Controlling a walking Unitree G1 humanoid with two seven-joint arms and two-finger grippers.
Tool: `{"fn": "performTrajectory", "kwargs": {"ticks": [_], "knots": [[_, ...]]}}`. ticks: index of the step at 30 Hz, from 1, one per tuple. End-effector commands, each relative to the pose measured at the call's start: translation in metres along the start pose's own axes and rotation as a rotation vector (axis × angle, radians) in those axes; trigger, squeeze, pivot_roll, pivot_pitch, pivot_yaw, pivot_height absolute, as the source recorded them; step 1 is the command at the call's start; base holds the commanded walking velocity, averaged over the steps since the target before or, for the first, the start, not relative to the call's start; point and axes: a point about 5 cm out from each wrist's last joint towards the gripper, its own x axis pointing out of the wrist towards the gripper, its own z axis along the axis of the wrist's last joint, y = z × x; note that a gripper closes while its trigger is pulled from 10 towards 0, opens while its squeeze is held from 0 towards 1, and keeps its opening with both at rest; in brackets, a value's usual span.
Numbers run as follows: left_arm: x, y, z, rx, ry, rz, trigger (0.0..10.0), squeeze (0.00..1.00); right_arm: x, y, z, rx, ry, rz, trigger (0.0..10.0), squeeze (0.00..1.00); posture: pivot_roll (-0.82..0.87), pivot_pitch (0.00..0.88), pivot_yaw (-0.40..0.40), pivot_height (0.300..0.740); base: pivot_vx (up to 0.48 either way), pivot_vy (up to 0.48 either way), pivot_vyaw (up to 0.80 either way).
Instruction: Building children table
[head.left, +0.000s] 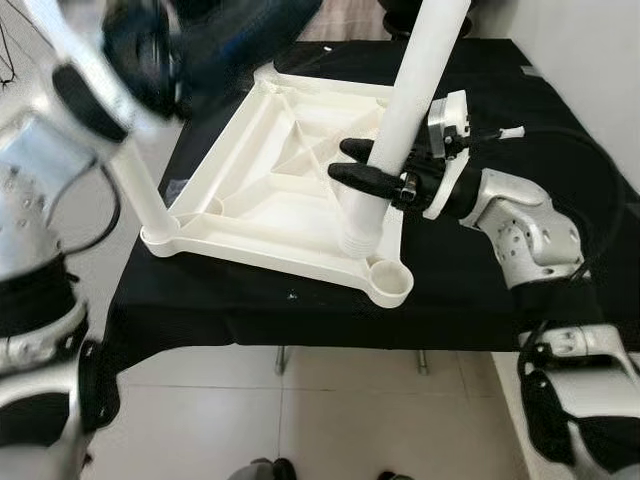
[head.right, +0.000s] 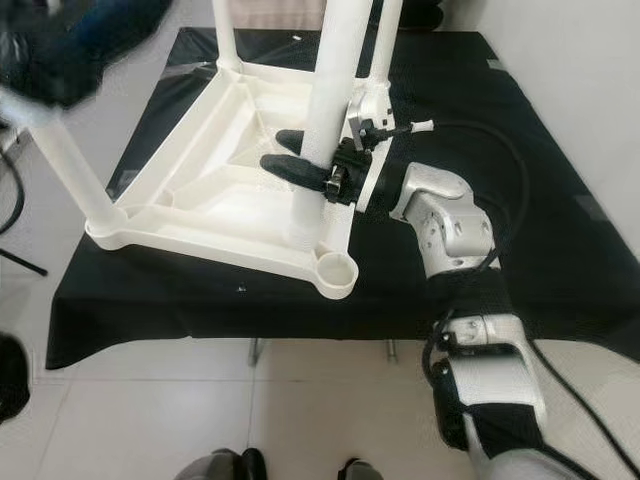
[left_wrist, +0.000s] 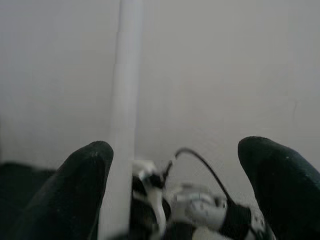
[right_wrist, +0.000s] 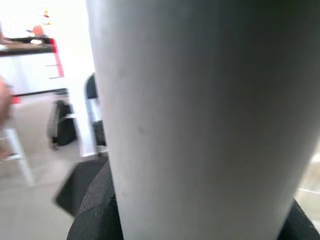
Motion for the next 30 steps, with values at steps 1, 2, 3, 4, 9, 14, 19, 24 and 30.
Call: {"fn": "performTrajectory", "kwargs": {"ticks": [1,2,3,4,9,14,19,24,30], "knots": [[-0.006,-0.012,-0.017,-0.064,0.086,-0.019,10.0,1.00,-0.009,-0.008,0.007,-0.047,-0.009,-0.047,0.0,0.00,-0.01,0.191,-0.023,0.740,0.000,0.000,0.00],[-0.016,-0.021,-0.036,-0.102,0.149,0.004,10.0,1.00,-0.015,-0.011,0.007,-0.051,-0.006,-0.068,0.0,0.00,-0.01,0.197,-0.025,0.740,0.000,0.000,0.00],[-0.024,-0.027,-0.050,-0.145,0.189,0.032,10.0,1.00,-0.020,-0.013,0.007,-0.051,-0.002,-0.081,0.0,0.00,-0.01,0.203,-0.024,0.740,0.000,0.000,0.00],[-0.024,-0.027,-0.050,-0.145,0.189,0.032,10.0,1.00,-0.020,-0.013,0.007,-0.051,-0.002,-0.081,0.0,0.00,-0.01,0.203,-0.024,0.740,0.000,0.000,0.00],[-0.046,-0.056,-0.104,-0.247,0.320,0.172,10.0,1.00,-0.040,-0.009,0.004,-0.041,0.002,-0.050,4.4,0.00,-0.01,0.229,-0.017,0.740,0.000,0.000,0.00],[-0.064,-0.073,-0.133,-0.253,0.437,0.296,10.0,0.00,-0.056,0.006,0.004,-0.004,-0.016,0.077,10.0,0.00,-0.01,0.242,-0.015,0.740,0.000,0.000,0.00],[-0.067,-0.093,-0.151,-0.199,0.529,0.359,10.0,0.00,-0.062,0.030,-0.003,0.065,-0.019,0.219,10.0,0.00,-0.02,0.273,-0.004,0.740,0.000,0.000,0.00],[-0.063,-0.110,-0.161,-0.097,0.568,0.458,10.0,0.00,-0.054,0.049,-0.007,0.105,-0.040,0.291,10.0,0.00,-0.02,0.316,0.002,0.740,0.000,0.000,0.00],[-0.066,-0.111,-0.160,-0.022,0.587,0.507,10.0,0.00,-0.043,0.055,-0.007,0.106,-0.057,0.304,10.0,0.00,-0.01,0.340,0.004,0.740,0.000,0.000,0.00]]}}
